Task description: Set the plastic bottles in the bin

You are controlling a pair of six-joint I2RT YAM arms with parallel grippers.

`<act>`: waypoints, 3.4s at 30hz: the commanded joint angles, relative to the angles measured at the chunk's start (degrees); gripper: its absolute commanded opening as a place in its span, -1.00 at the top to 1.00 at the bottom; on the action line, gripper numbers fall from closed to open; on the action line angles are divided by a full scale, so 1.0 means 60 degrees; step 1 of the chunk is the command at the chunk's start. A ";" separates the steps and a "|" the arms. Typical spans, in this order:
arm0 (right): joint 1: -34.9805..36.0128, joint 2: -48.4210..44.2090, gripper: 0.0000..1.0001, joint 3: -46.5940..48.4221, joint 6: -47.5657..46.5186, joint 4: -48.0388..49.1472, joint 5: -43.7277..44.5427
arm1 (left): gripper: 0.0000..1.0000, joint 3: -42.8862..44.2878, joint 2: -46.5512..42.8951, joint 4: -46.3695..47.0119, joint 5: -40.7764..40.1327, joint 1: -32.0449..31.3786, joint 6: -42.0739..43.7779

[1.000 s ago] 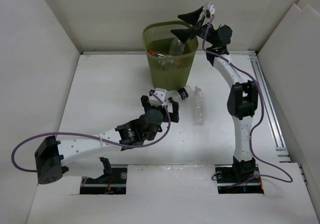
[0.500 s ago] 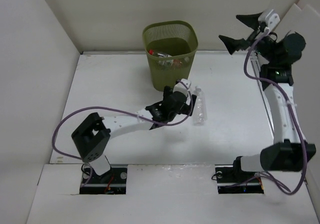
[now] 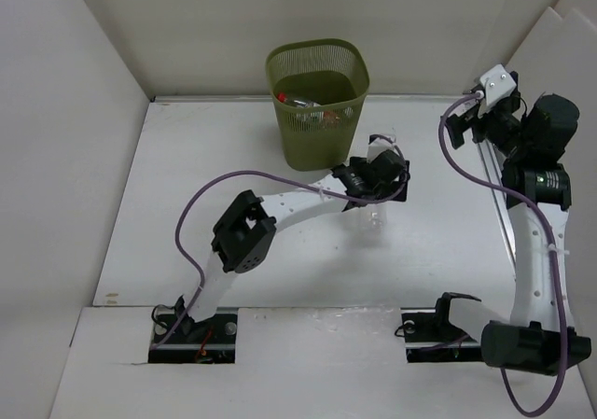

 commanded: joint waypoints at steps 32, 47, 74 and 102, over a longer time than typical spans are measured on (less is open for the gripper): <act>-0.1259 -0.0836 -1.00 -0.0425 0.1830 0.2092 -0.3750 | 1.00 -0.1617 -0.2234 0.0268 -0.0351 -0.1195 0.0421; -0.0820 -0.0720 -1.00 -0.0219 0.4069 0.4040 -0.4996 | 1.00 -0.3272 -0.6307 0.1980 -0.2625 -0.0656 0.4231; 0.5596 0.3046 -1.00 0.0865 0.9124 1.2009 -0.4586 | 1.00 -0.7449 -0.9902 0.7697 -0.0061 -0.0552 0.8511; 0.4353 0.7803 1.00 0.7260 0.9141 1.0736 -0.3753 | -1.00 -0.7448 -0.9813 0.5149 -0.3548 -0.0377 0.5436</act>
